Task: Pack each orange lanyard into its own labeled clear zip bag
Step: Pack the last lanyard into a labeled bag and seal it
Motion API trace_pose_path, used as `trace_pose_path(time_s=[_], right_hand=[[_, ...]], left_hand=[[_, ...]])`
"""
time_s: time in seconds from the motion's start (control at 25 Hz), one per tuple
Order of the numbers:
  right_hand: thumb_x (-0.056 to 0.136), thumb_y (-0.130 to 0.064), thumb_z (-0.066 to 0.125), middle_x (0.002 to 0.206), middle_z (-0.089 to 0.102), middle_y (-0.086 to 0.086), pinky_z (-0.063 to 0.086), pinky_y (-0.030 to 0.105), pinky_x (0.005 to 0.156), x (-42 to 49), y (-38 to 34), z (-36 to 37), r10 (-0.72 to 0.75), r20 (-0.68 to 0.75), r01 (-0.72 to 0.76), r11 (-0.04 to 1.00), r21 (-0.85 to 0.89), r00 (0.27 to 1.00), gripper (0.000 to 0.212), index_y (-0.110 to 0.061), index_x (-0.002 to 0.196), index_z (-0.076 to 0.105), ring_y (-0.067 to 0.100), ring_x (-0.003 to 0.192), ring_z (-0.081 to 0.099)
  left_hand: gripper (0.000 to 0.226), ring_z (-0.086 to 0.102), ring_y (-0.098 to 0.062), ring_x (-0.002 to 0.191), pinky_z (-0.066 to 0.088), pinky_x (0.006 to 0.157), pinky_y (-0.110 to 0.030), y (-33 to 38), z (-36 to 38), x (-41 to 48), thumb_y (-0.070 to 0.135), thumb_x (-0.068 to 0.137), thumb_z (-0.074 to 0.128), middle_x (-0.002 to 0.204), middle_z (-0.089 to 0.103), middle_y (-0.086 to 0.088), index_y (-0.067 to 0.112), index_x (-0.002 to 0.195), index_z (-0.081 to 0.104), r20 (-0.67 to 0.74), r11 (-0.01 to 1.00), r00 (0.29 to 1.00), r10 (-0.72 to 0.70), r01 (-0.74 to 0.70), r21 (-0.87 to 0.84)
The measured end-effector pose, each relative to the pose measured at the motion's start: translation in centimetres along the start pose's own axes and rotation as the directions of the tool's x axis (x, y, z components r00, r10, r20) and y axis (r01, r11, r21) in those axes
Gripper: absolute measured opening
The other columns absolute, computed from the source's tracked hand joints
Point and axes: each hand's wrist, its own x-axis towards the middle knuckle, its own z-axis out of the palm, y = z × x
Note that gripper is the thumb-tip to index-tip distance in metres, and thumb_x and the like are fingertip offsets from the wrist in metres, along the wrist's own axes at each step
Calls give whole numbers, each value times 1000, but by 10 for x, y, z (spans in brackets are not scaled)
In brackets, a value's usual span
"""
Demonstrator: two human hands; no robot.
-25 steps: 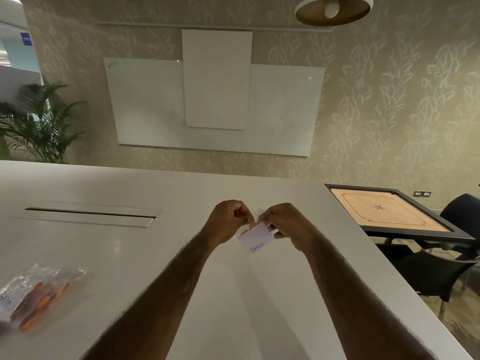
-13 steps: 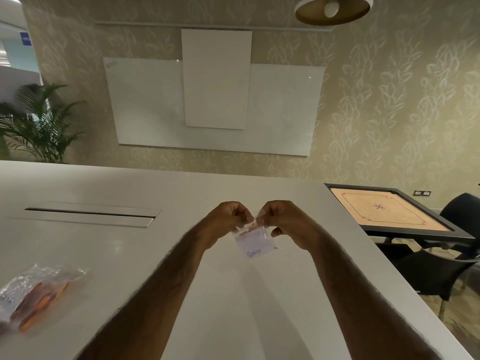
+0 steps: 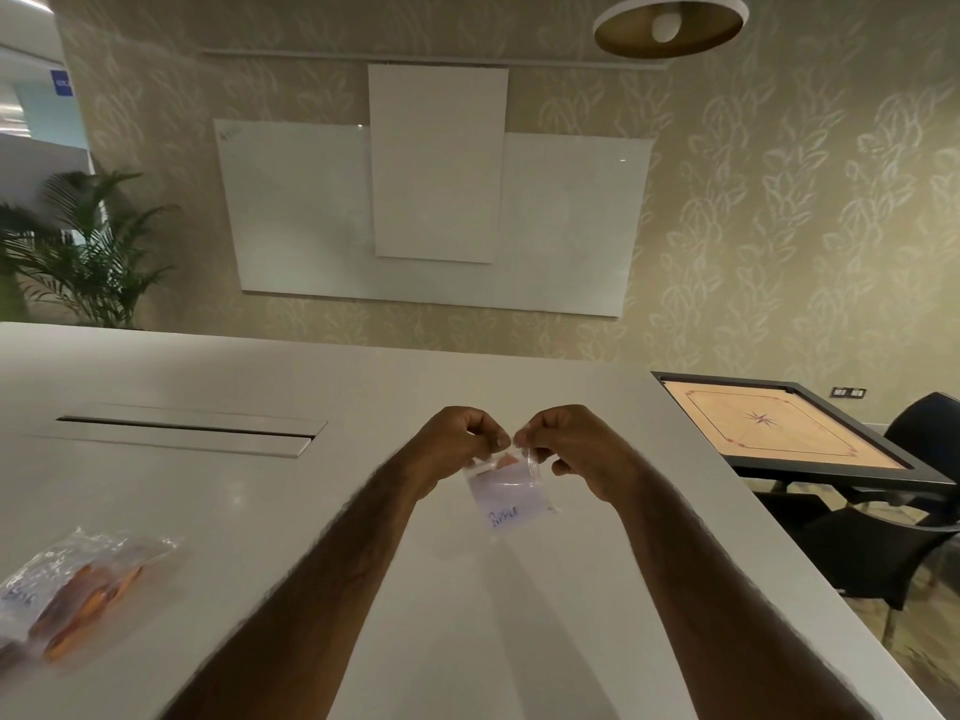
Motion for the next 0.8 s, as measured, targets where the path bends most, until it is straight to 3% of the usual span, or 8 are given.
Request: trace_pose_path(time_s=[0.12,0.32,0.56,0.8], right_hand=[[80,-13,72,68,67,3,40,25,54,-1,-1,3,-19,-59,18,1000,-15,998,11,-10,70,71,13,65,56],[79,-10,75,66,67,4,38,21,48,-3,0,10,-68,-135,73,997,30,988,11,-10,69,72,13,61,55],[78,-3,74,73,72,2,46,25,60,-4,9,19,-19,-180,39,993,108,984,17,-16,68,74,10,65,59],[79,3,69,74,73,0,54,29,68,-4,11,13,20,-214,21,982,189,977,18,-12,72,74,11,68,64]], left_hand=[[6,63,-7,70,46,59,-15,0,4,-1,10,87,72,82,76,-3,12,84,77,-20,1000,999,28,-27,8],[6,65,2,67,45,63,-13,-2,1,2,19,87,77,78,76,8,18,82,75,-44,994,997,63,-58,95],[13,59,3,61,45,62,-16,-10,-18,4,27,85,79,69,71,14,16,82,74,24,986,999,30,-34,162],[25,59,-10,73,51,71,-23,-17,-30,2,31,86,79,83,73,4,8,93,73,23,992,1000,-16,13,129]])
